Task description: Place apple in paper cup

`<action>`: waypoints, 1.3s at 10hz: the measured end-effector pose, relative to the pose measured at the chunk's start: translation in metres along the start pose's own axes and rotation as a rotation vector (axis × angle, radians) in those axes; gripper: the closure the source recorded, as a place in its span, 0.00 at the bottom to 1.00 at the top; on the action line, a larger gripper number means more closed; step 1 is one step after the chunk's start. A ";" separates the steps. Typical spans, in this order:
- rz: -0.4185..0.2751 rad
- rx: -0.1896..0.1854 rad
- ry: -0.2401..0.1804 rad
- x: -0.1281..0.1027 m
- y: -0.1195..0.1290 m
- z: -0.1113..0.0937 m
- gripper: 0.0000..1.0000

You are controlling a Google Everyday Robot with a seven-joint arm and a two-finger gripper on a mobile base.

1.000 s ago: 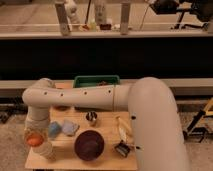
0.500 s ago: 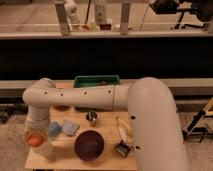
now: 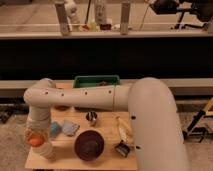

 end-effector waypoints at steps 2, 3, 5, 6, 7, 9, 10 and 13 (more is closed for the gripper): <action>-0.008 0.000 0.003 -0.002 0.000 0.001 1.00; -0.008 0.001 0.005 -0.002 0.001 0.000 1.00; -0.011 -0.002 0.004 -0.002 0.002 0.002 1.00; -0.013 -0.003 0.002 -0.003 0.002 0.003 1.00; -0.015 -0.003 0.001 -0.003 0.002 0.003 1.00; -0.018 -0.002 -0.004 -0.004 0.003 0.004 0.99; -0.020 0.000 -0.007 -0.004 0.003 0.005 0.91; -0.023 -0.004 -0.012 -0.006 0.003 0.006 0.68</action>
